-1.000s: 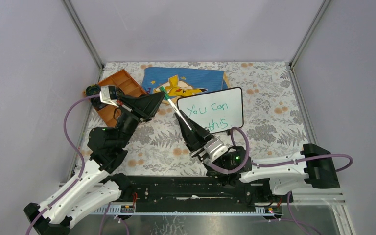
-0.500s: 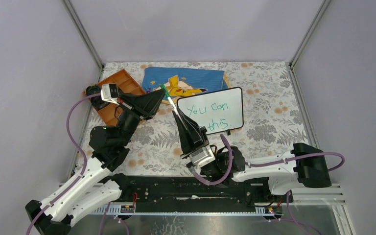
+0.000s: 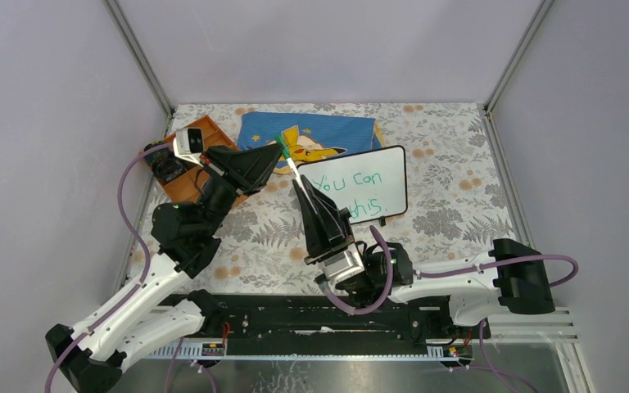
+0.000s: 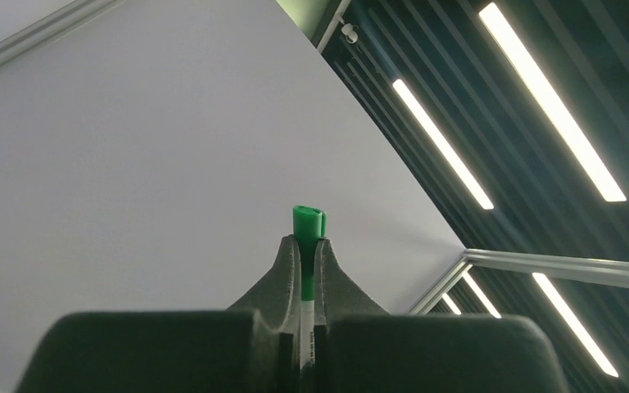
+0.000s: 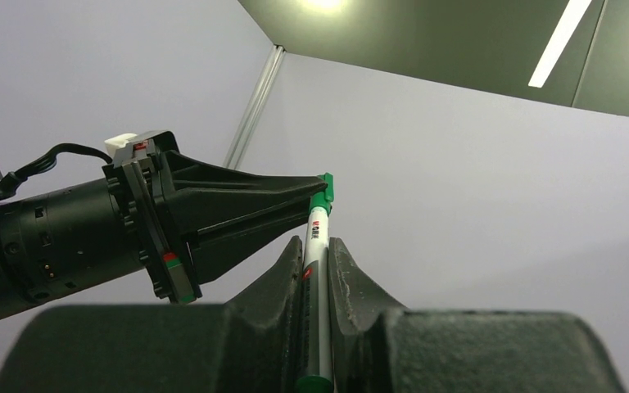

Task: Write a sentence on the whiteboard
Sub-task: Close the whiteboard marker at the center of the board.

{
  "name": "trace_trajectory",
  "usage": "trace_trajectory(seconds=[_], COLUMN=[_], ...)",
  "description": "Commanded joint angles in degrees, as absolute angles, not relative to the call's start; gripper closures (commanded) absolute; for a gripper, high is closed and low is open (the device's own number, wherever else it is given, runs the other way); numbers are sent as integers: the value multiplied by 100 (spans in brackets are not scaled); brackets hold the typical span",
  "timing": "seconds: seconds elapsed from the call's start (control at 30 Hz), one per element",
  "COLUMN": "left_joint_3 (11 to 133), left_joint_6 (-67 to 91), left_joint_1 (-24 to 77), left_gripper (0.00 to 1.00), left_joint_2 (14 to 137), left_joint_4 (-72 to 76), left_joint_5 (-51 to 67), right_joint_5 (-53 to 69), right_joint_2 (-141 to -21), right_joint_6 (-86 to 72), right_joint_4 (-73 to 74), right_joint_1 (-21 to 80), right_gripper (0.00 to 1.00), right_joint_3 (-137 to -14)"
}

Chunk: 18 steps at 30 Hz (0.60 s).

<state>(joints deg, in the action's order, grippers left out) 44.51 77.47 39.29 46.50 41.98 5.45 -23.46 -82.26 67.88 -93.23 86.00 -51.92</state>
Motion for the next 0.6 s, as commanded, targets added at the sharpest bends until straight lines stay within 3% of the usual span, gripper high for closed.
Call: trace_trajectory(seconds=[0.0,0.57], left_joint_3=[4621,4855], left_joint_6=[7686,7562], left_joint_1=[3978,3981], left_gripper=[100,100], left_joint_2=[4826,4871], left_joint_4=[4290,4301], left_joint_5=[1260,1437], right_joint_5=[-1771,-1785], right_joint_2=[-8253,-8388], right_joint_6=[6651,6442], right_joint_4=[-9782,-9799], right_joint_1=[8640,8611], right_gripper=[100,100], right_joint_3=[-5367,-5751])
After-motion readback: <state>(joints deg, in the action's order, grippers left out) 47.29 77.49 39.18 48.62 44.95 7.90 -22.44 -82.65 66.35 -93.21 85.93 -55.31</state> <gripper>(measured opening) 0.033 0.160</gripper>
